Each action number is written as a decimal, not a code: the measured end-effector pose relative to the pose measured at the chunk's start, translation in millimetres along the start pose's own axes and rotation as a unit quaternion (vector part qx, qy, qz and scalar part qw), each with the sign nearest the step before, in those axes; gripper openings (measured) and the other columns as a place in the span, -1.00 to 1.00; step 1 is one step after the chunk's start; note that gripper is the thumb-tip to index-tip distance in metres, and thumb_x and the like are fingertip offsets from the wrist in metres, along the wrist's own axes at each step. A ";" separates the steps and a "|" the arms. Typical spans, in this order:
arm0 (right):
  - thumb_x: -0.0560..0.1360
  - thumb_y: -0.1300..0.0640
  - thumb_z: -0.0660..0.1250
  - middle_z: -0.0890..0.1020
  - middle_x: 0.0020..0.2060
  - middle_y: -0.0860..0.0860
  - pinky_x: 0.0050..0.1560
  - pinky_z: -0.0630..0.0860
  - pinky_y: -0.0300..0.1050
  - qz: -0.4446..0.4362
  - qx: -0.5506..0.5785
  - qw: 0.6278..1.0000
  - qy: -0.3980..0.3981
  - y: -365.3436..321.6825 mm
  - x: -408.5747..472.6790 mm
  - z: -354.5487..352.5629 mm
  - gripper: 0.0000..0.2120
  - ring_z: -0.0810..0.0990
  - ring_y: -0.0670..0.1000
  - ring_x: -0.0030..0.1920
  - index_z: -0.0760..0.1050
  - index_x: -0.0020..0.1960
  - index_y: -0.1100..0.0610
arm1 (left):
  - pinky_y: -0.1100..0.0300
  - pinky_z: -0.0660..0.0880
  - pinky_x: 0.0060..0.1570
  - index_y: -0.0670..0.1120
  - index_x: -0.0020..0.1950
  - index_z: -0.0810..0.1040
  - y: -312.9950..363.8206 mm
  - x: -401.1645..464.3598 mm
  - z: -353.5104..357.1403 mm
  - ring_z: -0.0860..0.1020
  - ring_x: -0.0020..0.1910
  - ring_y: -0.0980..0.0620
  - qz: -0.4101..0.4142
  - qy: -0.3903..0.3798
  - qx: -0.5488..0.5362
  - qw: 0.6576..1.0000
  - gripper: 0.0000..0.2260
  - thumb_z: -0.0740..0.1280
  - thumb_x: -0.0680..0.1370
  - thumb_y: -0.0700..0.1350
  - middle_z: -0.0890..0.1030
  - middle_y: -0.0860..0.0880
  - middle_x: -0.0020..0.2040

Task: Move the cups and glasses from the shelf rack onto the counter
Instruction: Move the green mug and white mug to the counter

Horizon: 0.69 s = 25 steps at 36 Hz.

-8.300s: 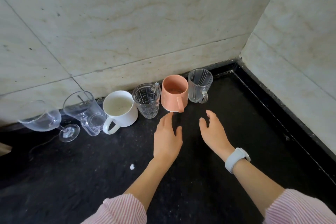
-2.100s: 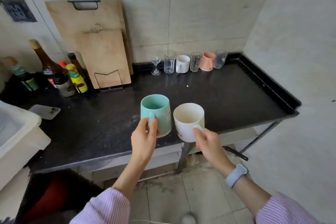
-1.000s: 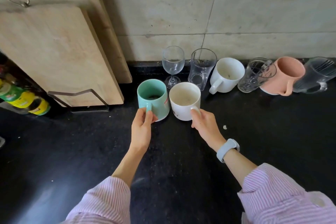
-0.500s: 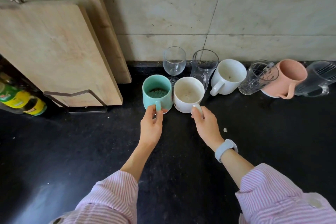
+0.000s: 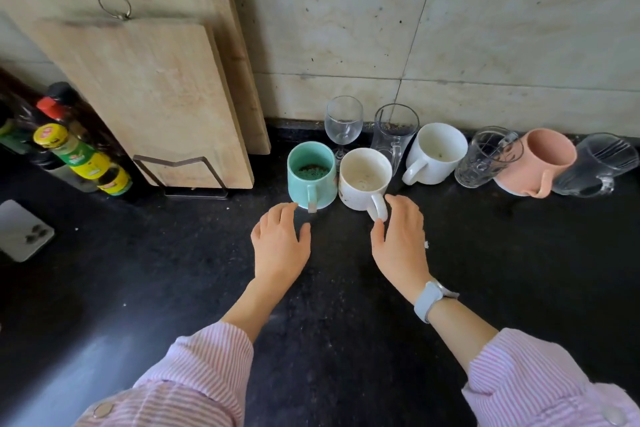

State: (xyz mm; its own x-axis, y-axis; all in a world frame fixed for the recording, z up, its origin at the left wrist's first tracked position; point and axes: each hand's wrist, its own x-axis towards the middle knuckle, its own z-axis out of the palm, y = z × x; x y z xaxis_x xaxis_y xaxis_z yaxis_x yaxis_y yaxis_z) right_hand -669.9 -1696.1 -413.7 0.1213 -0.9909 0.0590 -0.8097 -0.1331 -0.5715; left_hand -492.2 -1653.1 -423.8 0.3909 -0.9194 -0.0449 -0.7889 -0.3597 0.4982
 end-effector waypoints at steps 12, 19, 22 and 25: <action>0.56 0.06 0.08 0.39 0.38 0.03 0.43 0.15 0.10 -0.269 -0.067 0.938 -0.208 -123.1 -48.4 10.1 -0.60 0.24 0.07 0.42 0.31 0.38 0.09 | -0.17 0.09 0.42 -0.06 0.35 0.39 -83.6 -87.4 -130.1 0.34 0.37 -0.04 -0.056 0.056 0.168 0.983 -0.63 0.20 0.55 -0.02 0.48 -0.03 0.31; 0.57 0.05 0.05 0.39 0.38 0.02 0.42 0.17 0.12 -0.421 -0.050 0.857 -0.292 -251.9 -165.5 42.2 -0.61 0.24 0.07 0.41 0.29 0.38 0.07 | -0.18 0.13 0.40 -0.07 0.33 0.40 -174.9 -238.5 -225.4 0.40 0.31 -0.06 -0.205 0.164 0.180 0.948 -0.64 0.21 0.55 -0.01 0.52 -0.04 0.25; 0.57 0.06 0.05 0.40 0.36 0.02 0.42 0.16 0.11 -0.482 -0.027 0.813 -0.326 -297.5 -243.6 51.7 -0.62 0.25 0.07 0.40 0.32 0.37 0.08 | -0.16 0.24 0.34 -0.07 0.27 0.45 -211.2 -330.8 -256.9 0.44 0.27 -0.11 -0.264 0.210 0.184 0.923 -0.68 0.23 0.54 -0.02 0.55 -0.07 0.22; 0.56 0.06 0.08 0.44 0.33 0.02 0.40 0.20 0.08 -0.533 -0.005 0.772 -0.346 -332.5 -333.1 59.3 -0.63 0.30 0.06 0.37 0.36 0.34 0.08 | -0.09 0.26 0.29 -0.08 0.28 0.45 -240.3 -433.8 -278.7 0.44 0.27 -0.10 -0.332 0.243 0.182 0.893 -0.67 0.22 0.54 -0.02 0.55 -0.07 0.23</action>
State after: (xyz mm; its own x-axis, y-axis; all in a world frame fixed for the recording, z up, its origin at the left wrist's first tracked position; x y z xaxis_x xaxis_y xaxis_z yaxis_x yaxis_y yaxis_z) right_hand -407.1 -1320.5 -291.9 0.9968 -0.0702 0.0371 -0.0427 -0.8684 -0.4940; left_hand -340.0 -1123.5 -282.8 0.9197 -0.3385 0.1986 -0.3742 -0.9091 0.1833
